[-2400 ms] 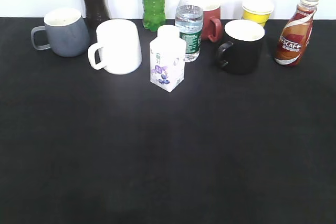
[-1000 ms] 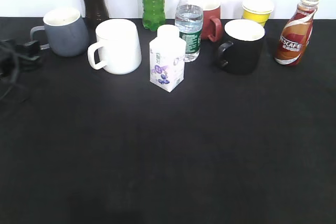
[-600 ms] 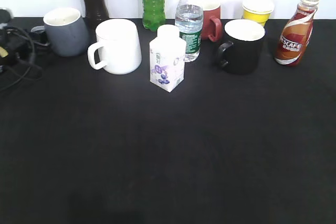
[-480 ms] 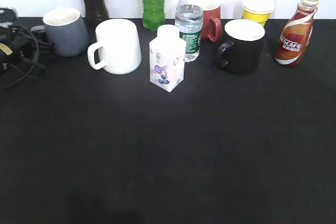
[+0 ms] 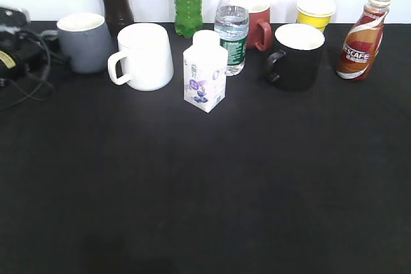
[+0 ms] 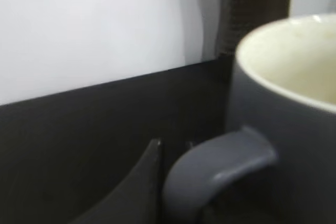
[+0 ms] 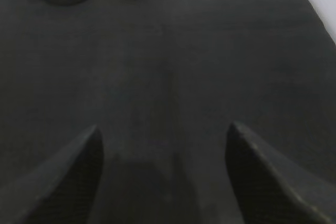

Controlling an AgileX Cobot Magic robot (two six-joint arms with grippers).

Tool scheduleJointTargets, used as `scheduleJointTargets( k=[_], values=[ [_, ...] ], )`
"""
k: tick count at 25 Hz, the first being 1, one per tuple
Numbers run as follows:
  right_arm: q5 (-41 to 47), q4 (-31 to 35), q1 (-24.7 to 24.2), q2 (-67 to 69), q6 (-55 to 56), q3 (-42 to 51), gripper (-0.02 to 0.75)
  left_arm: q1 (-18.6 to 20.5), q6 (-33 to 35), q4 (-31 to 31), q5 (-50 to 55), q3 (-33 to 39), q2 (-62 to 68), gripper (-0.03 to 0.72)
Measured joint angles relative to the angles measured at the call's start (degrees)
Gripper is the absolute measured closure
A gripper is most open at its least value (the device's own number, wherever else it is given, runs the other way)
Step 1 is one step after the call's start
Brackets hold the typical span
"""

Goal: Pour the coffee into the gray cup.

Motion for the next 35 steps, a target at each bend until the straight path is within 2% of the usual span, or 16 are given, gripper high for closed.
scheduleJointTargets(
  k=[4, 10, 14, 17, 19, 22, 25, 26, 28, 31, 35],
  values=[
    [0.0, 0.0, 0.0, 0.0, 0.0, 0.0, 0.168, 0.0, 0.1, 0.1, -0.4, 6.4, -9.2, 0.617],
    [0.0, 0.0, 0.0, 0.0, 0.0, 0.0, 0.168, 0.0, 0.1, 0.8, -0.7, 23.0, -30.7, 0.621],
    [-3.0, 0.1, 0.0, 0.0, 0.0, -1.0, 0.168, -0.3, -1.3, 5.2, -0.4, 30.1, -42.8, 0.624],
    [-20.5, 0.8, 0.0, 5.8, 0.2, 0.0, 0.168, -0.5, -3.4, 6.5, -0.4, 34.4, -45.8, 0.624],
    [-32.7, 1.2, 0.0, 12.8, 0.2, 3.1, 0.174, -0.5, -3.7, 10.1, -0.7, 36.3, -45.8, 0.624],
    [-52.6, 1.7, 0.0, 26.4, 0.2, 7.3, 0.199, -0.6, -4.0, 11.4, -0.9, 37.2, -45.8, 0.624],
    [-67.3, 2.1, 0.0, 42.6, 0.2, 7.9, 0.201, -0.6, -4.1, 11.5, -1.3, 37.2, -45.8, 0.624],
    [-72.1, 2.0, 0.0, 48.3, 0.2, 7.9, 0.183, -0.6, -4.1, 11.5, -1.3, 37.2, -45.8, 0.624],
    [-83.7, -0.4, 0.0, 59.3, 0.2, 7.9, 0.092, -0.6, -4.1, 11.5, -1.3, 37.2, -45.8, 0.624],
    [-102.6, -2.9, 0.0, 75.5, 2.1, 7.9, 0.074, -0.6, -4.1, 11.6, -1.3, 37.2, -45.8, 0.624],
    [-114.3, -3.8, 0.0, 92.8, 3.2, 4.7, 0.084, -0.6, -4.2, 11.6, -1.3, 37.2, -45.8, 0.624]
  ],
)
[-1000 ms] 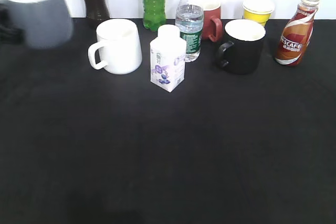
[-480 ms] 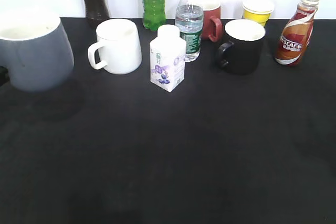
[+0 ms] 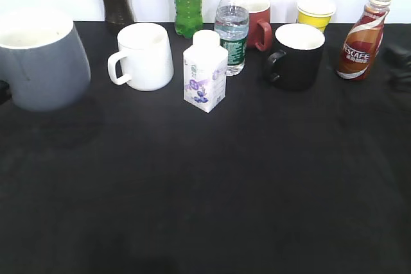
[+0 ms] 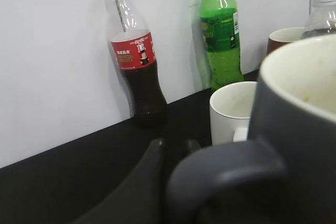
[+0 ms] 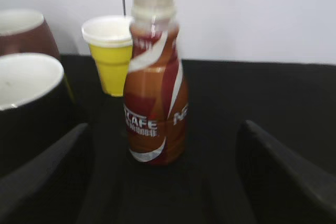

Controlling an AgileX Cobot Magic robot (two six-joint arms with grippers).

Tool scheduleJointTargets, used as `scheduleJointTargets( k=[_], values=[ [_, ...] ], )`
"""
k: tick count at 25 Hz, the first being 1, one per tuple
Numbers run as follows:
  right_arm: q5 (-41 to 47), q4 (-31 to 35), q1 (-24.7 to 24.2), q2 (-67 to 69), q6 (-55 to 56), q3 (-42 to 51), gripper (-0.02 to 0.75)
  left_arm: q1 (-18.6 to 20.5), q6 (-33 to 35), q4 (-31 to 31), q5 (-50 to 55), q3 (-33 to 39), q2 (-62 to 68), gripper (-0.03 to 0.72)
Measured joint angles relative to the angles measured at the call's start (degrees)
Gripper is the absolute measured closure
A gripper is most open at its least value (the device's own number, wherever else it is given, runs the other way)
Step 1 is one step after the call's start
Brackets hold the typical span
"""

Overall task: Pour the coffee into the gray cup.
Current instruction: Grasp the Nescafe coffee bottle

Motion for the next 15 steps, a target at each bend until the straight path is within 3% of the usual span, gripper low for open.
scheduleJointTargets(
  k=[3, 15],
  values=[
    [-3.2, -1.3, 0.0, 8.4, 0.1, -4.4, 0.090, 0.0, -0.1, 0.0, 0.0, 0.0, 0.0, 0.624],
    [-2.0, -4.5, 0.0, 27.8, 3.9, -25.0, 0.070, 0.0, -0.1, 0.0, 0.0, 0.0, 0.0, 0.624]
  ],
)
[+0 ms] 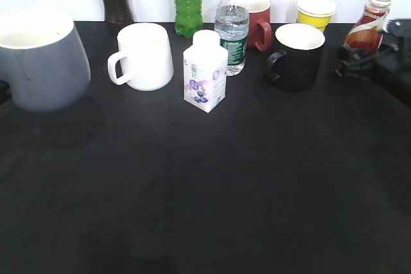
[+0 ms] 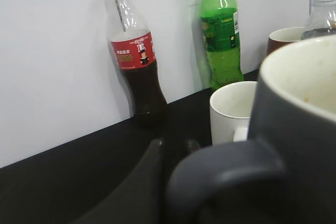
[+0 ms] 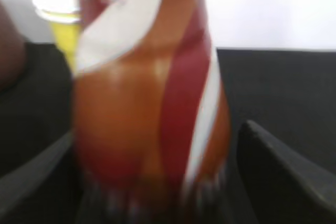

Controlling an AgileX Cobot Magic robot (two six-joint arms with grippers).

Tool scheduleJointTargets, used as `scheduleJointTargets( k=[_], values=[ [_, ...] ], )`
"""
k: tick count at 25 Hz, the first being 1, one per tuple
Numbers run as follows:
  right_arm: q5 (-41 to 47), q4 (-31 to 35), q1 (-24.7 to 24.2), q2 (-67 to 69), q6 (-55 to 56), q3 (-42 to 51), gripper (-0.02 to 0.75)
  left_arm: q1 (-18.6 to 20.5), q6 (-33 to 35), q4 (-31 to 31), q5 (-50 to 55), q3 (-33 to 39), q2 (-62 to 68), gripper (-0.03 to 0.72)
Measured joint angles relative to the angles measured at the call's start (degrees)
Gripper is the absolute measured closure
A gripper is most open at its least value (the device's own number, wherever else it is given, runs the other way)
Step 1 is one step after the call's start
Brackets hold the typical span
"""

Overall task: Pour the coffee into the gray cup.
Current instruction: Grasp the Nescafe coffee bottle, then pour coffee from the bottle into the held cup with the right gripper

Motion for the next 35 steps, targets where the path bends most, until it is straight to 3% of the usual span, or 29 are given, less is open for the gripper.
scheduleJointTargets(
  k=[7, 10, 15, 20, 24, 26, 32, 35],
  values=[
    [0.6, -2.8, 0.0, 6.7, 1.9, -7.4, 0.098, 0.0, 0.0, 0.0, 0.0, 0.0, 0.0, 0.624],
    [0.4, -4.2, 0.0, 7.8, 3.0, -8.0, 0.207, 0.0, 0.0, 0.0, 0.0, 0.0, 0.0, 0.624],
    [0.1, -5.2, 0.0, 7.0, 3.0, -7.8, 0.207, 0.0, 0.0, 0.0, 0.0, 0.0, 0.0, 0.624],
    [1.5, -5.9, 0.0, -6.6, 3.0, -2.5, 0.208, 0.0, 0.0, 0.9, -0.3, 0.0, 0.0, 0.624],
    [12.3, -14.1, 0.4, -20.2, 6.2, -0.5, 0.208, -1.0, -3.6, 5.4, -0.8, 0.0, 0.0, 0.624],
    [16.6, -14.6, 4.3, -25.2, 7.5, -0.5, 0.208, -4.7, -3.7, 5.9, -0.8, 0.0, 0.0, 0.624],
    [23.0, -15.6, 27.7, -28.1, 7.0, -0.4, 0.209, -14.0, -3.8, 6.0, -1.3, 0.0, 4.8, 0.624],
    [24.5, -15.8, 36.1, -28.1, -1.2, -0.4, 0.209, -15.7, -3.8, 5.3, -4.5, 0.0, 6.1, 0.624]
  ],
)
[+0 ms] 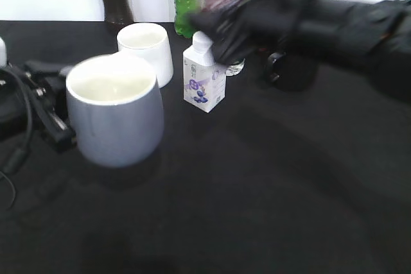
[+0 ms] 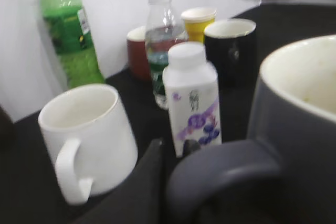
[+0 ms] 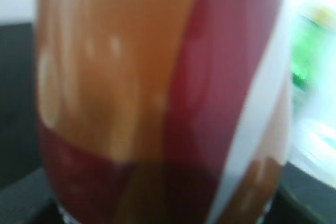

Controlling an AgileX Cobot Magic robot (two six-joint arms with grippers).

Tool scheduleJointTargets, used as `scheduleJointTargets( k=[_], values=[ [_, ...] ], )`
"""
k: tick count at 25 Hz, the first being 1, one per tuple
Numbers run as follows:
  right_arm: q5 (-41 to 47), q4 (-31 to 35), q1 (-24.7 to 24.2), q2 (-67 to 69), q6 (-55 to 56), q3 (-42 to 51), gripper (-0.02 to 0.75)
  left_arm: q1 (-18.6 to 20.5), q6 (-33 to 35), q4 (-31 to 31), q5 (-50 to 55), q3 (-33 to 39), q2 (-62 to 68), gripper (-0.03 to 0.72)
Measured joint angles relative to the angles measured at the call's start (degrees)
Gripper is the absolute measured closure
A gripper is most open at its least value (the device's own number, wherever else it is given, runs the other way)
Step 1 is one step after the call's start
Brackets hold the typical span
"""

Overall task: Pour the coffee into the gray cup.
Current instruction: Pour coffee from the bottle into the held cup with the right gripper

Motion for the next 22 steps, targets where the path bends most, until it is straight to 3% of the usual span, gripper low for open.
scheduleJointTargets(
  k=[3, 10, 14, 22],
  values=[
    [1.1, -0.1, 3.0, 0.0, -10.3, 0.0, 0.209, 0.0, 0.0, -0.6, -3.7, 0.0, 0.0, 0.624],
    [2.3, 0.4, 3.0, 0.6, -27.0, 0.0, 0.209, 0.0, 0.0, 5.1, -4.0, 0.0, 0.0, 0.624],
    [2.3, 6.0, 3.0, 0.6, -40.0, 0.0, 0.209, 0.0, 0.0, 8.4, -3.9, 0.0, 0.0, 0.624],
    [2.4, 7.7, 3.0, 0.6, -53.4, 0.0, 0.209, 0.0, 0.0, 7.0, -3.8, 0.0, 0.0, 0.624]
  ],
)
